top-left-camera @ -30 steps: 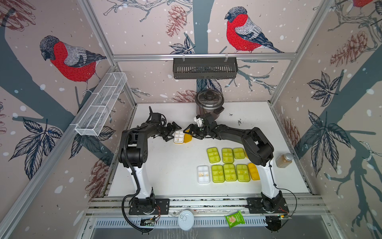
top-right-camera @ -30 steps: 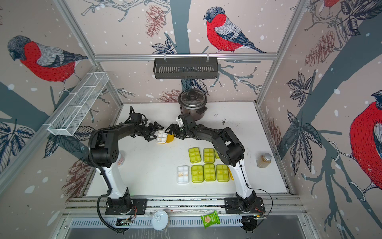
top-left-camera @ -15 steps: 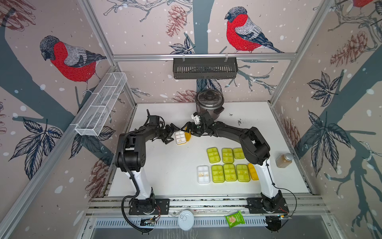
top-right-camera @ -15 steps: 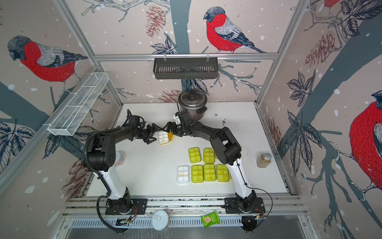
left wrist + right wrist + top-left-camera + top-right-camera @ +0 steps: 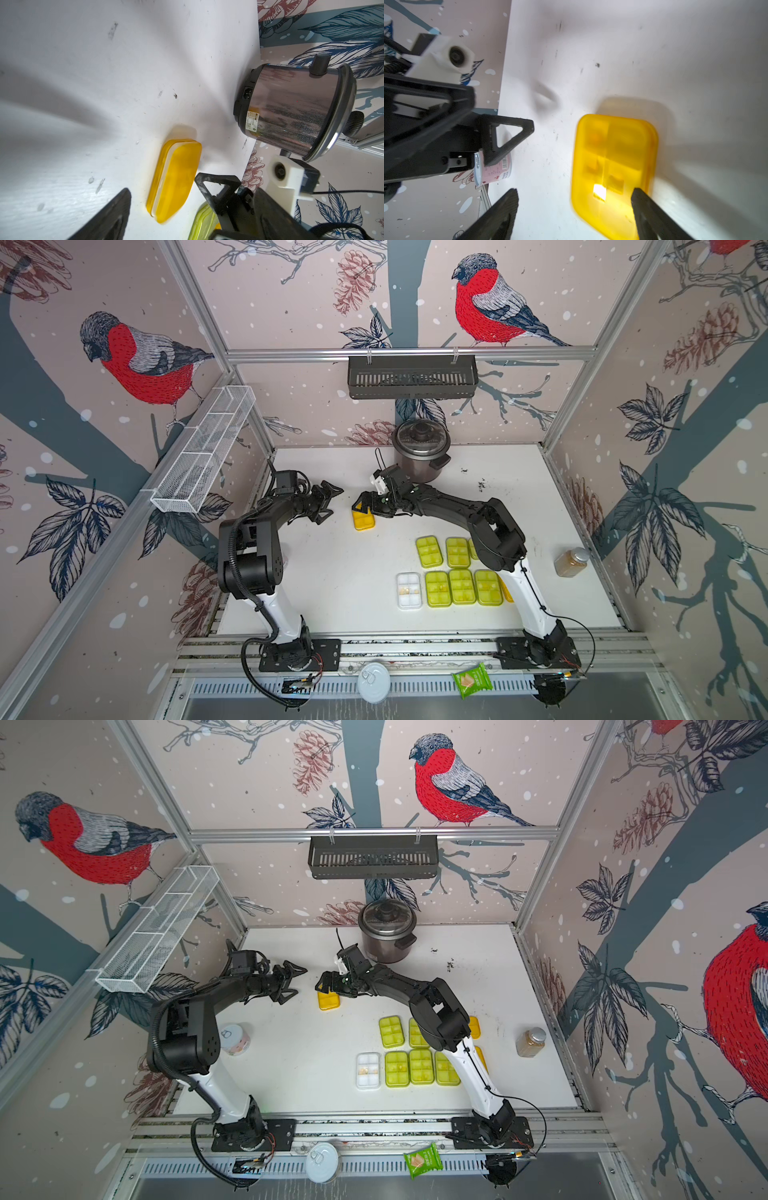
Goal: Close pillboxes
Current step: Close the lid on the pillbox.
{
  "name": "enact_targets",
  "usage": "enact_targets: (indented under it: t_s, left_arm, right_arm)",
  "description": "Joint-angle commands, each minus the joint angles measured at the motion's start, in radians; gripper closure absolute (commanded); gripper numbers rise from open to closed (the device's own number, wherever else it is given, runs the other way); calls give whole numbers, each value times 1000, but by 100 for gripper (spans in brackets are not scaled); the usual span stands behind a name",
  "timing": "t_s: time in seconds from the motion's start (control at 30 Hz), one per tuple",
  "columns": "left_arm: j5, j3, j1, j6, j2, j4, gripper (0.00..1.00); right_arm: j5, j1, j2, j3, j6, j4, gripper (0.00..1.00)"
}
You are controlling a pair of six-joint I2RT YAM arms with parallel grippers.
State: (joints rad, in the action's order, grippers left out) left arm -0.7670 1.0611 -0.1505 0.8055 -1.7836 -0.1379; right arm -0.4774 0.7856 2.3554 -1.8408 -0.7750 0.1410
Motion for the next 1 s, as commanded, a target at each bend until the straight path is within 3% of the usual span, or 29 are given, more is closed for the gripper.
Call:
enact_targets:
  t_s: [0.0,0.17,0.4,0.6,0.97]
  left_arm:
    - [-26,7,-9,-1,5,32,9]
    - [-30,10,-9,-6,10,34,9]
    - [-25,7,-9,-7,12,37,10]
    - [-35,0,-9,1,11,49,10]
    - [-40,-2,-9,2,14,55,10]
  right_arm:
    - [42,12,4,-26,18,35,14]
    - [246,36,-35,-35,76,120,14]
    - [513,81,53,-197,194,331,14]
    - [569,97,141,-332,239,421,14]
    - [593,107,161,-333,239,471,15]
